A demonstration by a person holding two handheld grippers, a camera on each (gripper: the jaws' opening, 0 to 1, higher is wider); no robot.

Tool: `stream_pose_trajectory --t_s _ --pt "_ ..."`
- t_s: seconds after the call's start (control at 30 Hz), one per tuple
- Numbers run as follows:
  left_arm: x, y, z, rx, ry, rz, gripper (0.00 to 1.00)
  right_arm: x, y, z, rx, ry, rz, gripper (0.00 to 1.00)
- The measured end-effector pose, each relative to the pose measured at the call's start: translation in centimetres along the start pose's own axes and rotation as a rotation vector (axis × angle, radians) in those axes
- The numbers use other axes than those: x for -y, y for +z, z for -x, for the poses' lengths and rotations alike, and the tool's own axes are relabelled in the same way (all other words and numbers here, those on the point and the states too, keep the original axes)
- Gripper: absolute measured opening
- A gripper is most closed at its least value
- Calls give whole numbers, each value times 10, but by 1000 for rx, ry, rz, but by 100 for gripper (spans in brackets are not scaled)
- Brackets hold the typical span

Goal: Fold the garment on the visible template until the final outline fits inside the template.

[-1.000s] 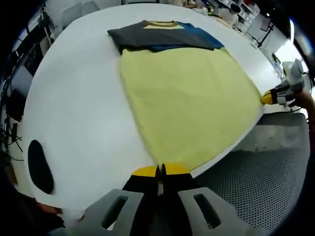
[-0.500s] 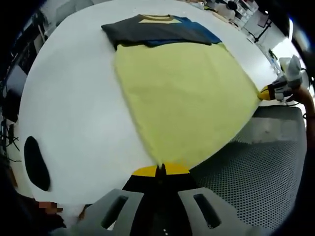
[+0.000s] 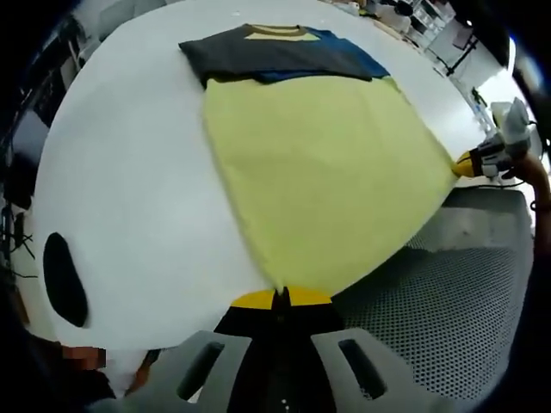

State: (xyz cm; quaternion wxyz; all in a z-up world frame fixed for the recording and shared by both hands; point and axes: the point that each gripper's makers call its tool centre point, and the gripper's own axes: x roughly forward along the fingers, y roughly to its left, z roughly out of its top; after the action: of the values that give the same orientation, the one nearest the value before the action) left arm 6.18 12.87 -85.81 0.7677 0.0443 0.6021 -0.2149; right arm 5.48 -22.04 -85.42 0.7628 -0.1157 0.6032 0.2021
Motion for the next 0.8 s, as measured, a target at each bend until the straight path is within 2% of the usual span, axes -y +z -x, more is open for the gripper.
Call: stream_pose_trajectory --t_s 0.1,0.27,0.53,0.63,0.73,0.8 --pt "0 3 4 10 -4 1 1 2 4 5 16 -3 -6 0" --pt "1 16 17 69 0 15 1 4 16 19 73 -5 -25 0" --pt "-3 52 43 180 10 22 1 14 46 43 181 -24 -43 0" --pt "-8 67 50 220 18 26 1 21 60 51 233 -56 -22 0" --pt "-11 80 56 250 25 36 1 23 66 55 244 -67 -24 0" --pt "-11 87 58 268 19 53 1 25 75 60 276 -81 -30 0"
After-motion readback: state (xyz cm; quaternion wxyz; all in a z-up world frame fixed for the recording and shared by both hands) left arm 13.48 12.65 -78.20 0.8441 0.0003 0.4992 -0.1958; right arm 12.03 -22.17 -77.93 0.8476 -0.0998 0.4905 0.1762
